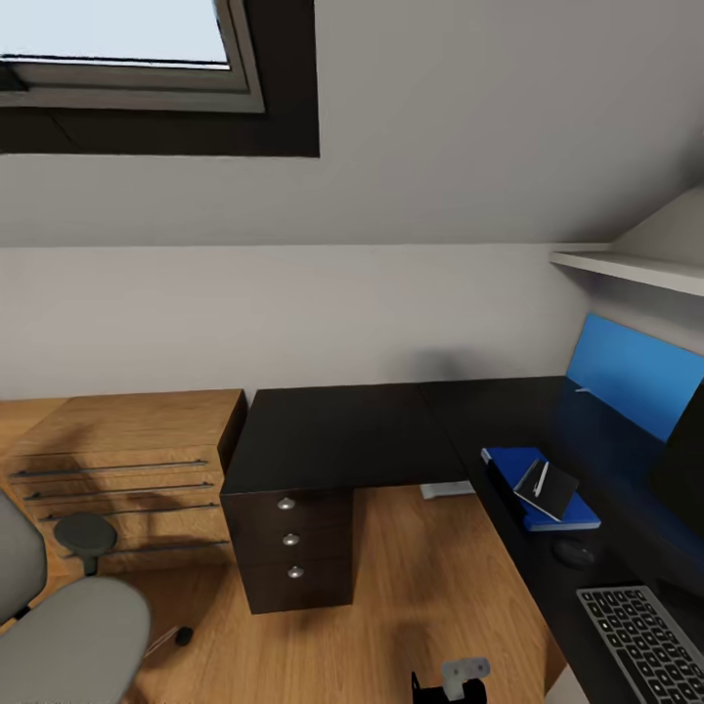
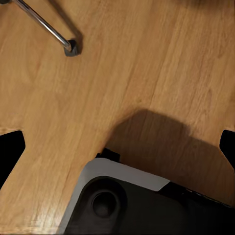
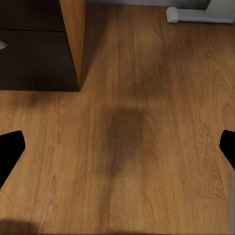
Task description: In the bedroom, organize the workspace by keeping the computer under the desk, ensuring the monitor is on the desk, placing the keyboard on the desk next to the monitor, placing the mouse on the desk next to the keyboard, moving the folder from the swivel chair onto the desk next to the mouse, stacking the notebook on top of the folder with the pen on top of the notebook, and positioning the swivel chair next to the desk.
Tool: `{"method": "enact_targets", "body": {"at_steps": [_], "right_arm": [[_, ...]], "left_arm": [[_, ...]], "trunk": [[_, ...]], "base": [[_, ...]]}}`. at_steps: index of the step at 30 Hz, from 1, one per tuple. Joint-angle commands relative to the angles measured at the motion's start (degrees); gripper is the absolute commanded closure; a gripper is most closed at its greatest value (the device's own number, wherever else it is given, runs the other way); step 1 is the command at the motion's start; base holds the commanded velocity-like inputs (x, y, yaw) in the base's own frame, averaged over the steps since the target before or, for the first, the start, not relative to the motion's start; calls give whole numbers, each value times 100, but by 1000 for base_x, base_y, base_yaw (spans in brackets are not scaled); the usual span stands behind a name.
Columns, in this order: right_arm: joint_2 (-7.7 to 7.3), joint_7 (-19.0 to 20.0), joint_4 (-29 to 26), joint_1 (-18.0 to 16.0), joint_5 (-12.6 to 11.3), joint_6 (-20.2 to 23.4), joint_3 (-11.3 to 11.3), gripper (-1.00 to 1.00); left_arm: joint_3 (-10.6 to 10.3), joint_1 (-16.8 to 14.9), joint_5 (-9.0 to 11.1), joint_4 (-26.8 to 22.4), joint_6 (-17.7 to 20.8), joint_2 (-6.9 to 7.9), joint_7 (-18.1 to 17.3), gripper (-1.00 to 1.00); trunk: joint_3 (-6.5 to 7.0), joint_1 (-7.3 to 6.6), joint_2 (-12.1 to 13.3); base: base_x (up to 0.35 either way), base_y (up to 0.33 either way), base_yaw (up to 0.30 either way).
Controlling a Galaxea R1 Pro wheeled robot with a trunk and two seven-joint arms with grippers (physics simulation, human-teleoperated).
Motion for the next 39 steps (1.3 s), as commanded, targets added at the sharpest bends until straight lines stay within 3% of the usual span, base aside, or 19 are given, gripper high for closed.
{"method": "enact_targets", "body": {"at_steps": [1,8,16,21,26,27,32,39], "right_arm": [[1,-24,9,-2,-29,-26,51,-100],[-7,-24,9,37,-35,-54,47,-100],[-113,-37,28,72,-25,-48,46,-100],[-398,-40,47,389,-29,-62,46,-100],[-802,-41,52,660,-67,-213,46,-100],[-912,-39,54,705,-233,-273,46,-100],[-948,-34,53,729,-534,-314,52,-100],[-859,-33,53,735,-669,-336,58,-100]], "left_arm": [[15,-4,-16,3,86,-5,4,-100],[-14,-4,-27,2,492,-32,4,-100],[10,-4,3,2,543,-18,-24,-100],[27,-4,6,2,363,-17,-74,-100],[29,-4,10,7,-9,64,-88,-100],[25,-4,11,18,-93,123,-96,-100],[22,-4,6,173,-150,155,-100,-100],[23,-4,7,330,-440,164,-109,-100]], "trunk": [[20,-22,36],[204,-176,317],[417,-351,638],[550,-461,838],[683,-571,1039],[710,-593,1079],[844,-703,1280],[1033,-856,1560]], "base": [[0,0,112],[0,0,97],[0,0,103],[0,0,113],[0,0,86],[0,0,34],[0,0,18],[0,0,49]]}}
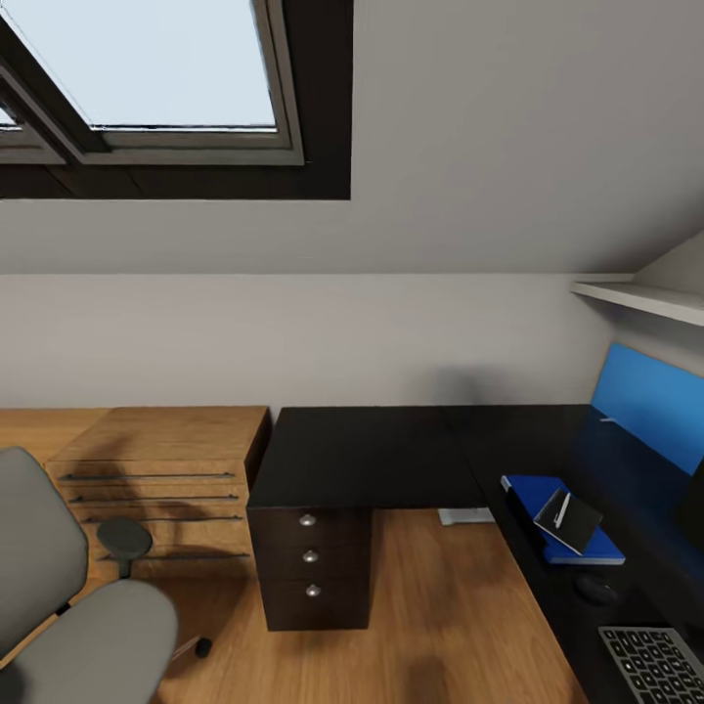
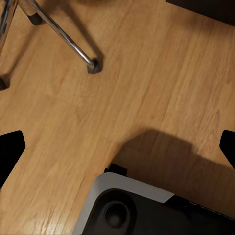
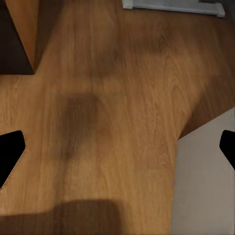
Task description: In the bedroom, organize the workspace by keeping the computer under the desk, ensuring the monitor is on the desk, placing the keyboard on the desk next to the monitor, placing the mouse on the desk next to the keyboard, moving the folder from the swivel chair onto the desk next to the mouse, stacking the notebook on top of the folder with the pen on top of the notebook, and positioning the swivel chair next to the desk.
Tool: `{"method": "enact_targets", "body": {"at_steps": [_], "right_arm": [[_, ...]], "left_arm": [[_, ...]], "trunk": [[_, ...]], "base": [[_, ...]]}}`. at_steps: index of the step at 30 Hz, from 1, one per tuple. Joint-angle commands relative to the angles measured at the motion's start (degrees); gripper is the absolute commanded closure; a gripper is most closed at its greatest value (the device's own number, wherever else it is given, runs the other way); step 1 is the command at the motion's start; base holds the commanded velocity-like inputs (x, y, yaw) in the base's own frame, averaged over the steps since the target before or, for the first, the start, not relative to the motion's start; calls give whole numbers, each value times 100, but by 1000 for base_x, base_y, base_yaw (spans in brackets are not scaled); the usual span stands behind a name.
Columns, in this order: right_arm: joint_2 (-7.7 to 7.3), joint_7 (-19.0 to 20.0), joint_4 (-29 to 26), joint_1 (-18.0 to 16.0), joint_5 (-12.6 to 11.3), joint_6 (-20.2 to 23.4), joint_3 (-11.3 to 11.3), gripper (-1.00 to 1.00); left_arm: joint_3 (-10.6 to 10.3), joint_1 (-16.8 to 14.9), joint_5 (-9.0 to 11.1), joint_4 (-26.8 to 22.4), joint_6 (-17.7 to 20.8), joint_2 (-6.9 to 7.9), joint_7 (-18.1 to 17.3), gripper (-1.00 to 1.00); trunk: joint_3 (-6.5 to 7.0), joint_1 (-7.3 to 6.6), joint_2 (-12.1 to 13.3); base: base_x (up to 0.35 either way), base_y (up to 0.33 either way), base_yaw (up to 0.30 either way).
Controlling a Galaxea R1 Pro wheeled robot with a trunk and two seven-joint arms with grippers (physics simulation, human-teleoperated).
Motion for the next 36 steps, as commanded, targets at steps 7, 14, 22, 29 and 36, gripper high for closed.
{"method": "enact_targets", "body": {"at_steps": [7,14,22,29,36], "right_arm": [[59,-19,13,-1,-39,-24,51,-100],[67,-20,13,2,-42,-32,53,-100],[74,-19,13,3,-43,-34,53,-100],[75,-20,13,3,-43,-34,53,-100],[76,-20,13,3,-43,-34,53,-100]], "left_arm": [[34,-5,-45,220,-374,-1,-126,-100],[33,-5,-50,302,-480,-1,-208,-100],[34,-5,-51,315,-498,-1,-222,-100],[31,-5,-51,318,-501,-1,-224,-100],[27,-5,-50,318,-494,-18,-229,-100]], "trunk": [[178,-152,273],[310,-262,474],[321,-262,474],[322,-262,474],[316,-262,474]], "base": [[0,0,104],[0,0,186],[0,0,242],[0,0,264],[0,0,269]]}}
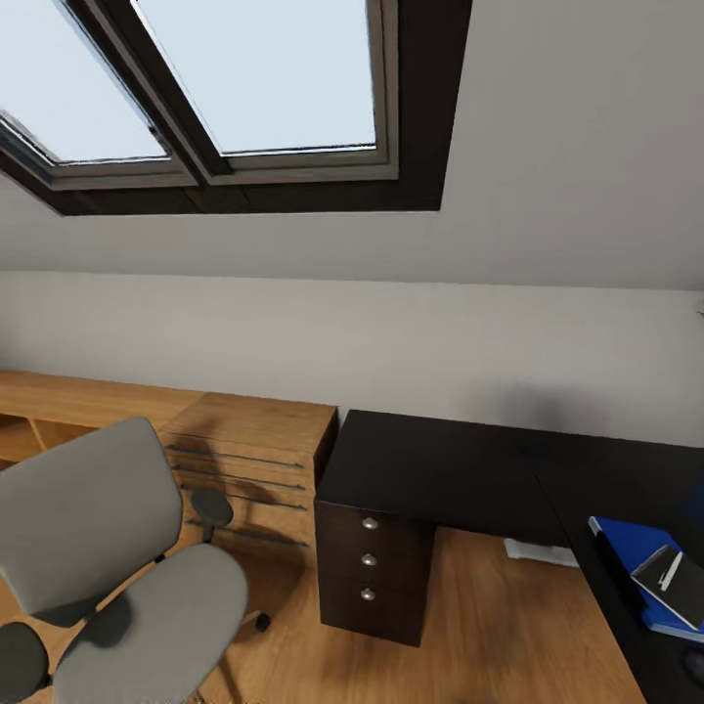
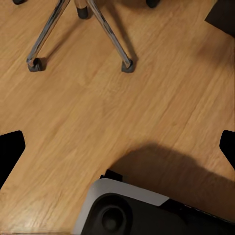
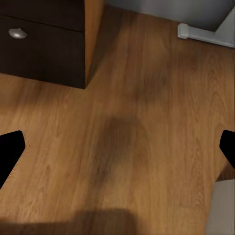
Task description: In the bedroom, organize the workspace by keeping the computer under the desk, ensuring the monitor is on the desk, placing the keyboard on the desk next to the monitor, placing the mouse on the desk next to the keyboard, moving the folder from the swivel chair onto the desk next to the mouse, stacking the notebook on top of the folder with the pen on top of the notebook, and positioning the swivel chair next to the desk.
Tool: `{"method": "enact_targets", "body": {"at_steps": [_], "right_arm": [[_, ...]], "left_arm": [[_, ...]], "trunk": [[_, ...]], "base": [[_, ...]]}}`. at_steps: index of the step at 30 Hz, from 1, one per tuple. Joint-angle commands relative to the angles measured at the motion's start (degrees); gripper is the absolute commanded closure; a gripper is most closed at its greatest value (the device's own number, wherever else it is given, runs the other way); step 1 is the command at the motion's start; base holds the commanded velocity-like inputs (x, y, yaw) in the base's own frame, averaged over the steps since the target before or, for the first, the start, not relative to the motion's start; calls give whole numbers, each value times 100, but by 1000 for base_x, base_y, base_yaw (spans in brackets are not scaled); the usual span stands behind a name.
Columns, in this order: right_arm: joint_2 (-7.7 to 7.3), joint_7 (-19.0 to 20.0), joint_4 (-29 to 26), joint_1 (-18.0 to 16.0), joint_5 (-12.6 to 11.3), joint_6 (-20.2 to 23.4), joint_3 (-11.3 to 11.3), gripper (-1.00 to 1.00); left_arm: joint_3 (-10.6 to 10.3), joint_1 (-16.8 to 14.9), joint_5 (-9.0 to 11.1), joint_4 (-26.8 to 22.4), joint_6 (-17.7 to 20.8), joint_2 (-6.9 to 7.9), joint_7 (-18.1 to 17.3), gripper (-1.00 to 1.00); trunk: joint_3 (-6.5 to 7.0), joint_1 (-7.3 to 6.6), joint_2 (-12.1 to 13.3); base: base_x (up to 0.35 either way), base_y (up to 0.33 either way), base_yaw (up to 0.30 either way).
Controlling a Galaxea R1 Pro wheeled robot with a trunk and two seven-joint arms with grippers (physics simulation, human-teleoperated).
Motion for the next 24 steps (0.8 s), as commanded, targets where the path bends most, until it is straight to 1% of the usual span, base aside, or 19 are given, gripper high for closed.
{"method": "enact_targets", "body": {"at_steps": [1,9,18,24], "right_arm": [[2,-20,13,-4,-22,-20,50,-100],[-1,-19,13,-4,-22,-20,50,-100],[-5,-19,13,-4,-22,-14,50,-100],[-2,-19,13,-4,-22,-16,55,-100]], "left_arm": [[35,-4,-13,8,-12,-9,-20,-100],[29,-4,-17,41,-1,-53,-29,-100],[28,-4,-15,51,15,-62,-30,-100],[28,-4,-20,70,21,-63,-30,-100]], "trunk": [[-7,2,-5],[-22,2,-5],[-43,2,-5],[-58,2,-5]], "base": [[0,0,269],[0,0,269],[-2,0,270],[-127,0,270]]}}
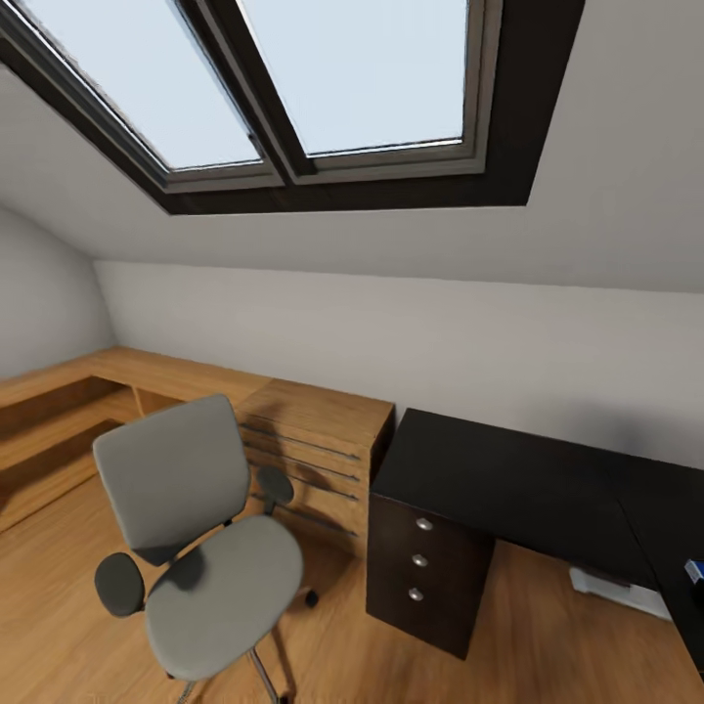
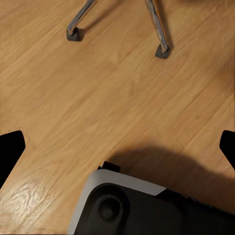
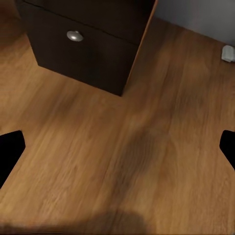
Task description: In the bedroom, organize the workspace by keeping the computer under the desk, ensuring the monitor is on the desk, placing the keyboard on the desk next to the monitor, placing the mouse on the desk next to the keyboard, moving the folder from the swivel chair onto the desk next to the mouse, stacking the notebook on top of the folder with the pen on top of the notebook, and positioning the swivel chair next to the desk.
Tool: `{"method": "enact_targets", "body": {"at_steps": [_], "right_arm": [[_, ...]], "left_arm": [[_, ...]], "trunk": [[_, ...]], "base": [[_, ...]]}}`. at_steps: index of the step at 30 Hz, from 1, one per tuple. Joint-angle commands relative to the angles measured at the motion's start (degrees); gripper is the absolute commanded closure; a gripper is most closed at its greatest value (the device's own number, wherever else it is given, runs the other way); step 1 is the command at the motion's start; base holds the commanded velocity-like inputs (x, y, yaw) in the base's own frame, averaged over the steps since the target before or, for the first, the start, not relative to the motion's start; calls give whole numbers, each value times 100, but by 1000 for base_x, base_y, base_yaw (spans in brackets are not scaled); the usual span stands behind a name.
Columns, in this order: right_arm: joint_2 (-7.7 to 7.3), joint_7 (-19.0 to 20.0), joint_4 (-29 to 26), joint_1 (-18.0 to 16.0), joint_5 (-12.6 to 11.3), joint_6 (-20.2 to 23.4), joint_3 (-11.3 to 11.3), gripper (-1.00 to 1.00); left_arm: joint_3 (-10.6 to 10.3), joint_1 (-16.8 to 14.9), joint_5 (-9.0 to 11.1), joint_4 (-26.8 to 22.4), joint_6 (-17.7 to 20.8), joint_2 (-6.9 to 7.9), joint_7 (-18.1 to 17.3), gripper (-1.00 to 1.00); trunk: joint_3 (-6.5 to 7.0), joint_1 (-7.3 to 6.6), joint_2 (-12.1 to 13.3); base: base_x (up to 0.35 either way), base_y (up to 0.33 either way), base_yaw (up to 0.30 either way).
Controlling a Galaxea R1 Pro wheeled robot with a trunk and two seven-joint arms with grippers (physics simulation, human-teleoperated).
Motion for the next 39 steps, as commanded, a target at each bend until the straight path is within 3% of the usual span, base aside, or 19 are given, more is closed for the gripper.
{"method": "enact_targets", "body": {"at_steps": [1,17,39], "right_arm": [[2,-20,13,-6,-23,-19,50,-100],[5,-20,13,-6,-15,-15,54,-100],[14,-13,13,-6,-6,-15,62,-100]], "left_arm": [[34,-6,-8,8,-14,-3,-18,-100],[34,-6,-9,13,-19,-2,-18,-100],[34,-6,-7,14,-21,-2,-18,-100]], "trunk": [[-13,0,-10],[-55,0,-10],[-190,0,-10]], "base": [[-235,0,270],[-266,0,268],[-21,0,213]]}}
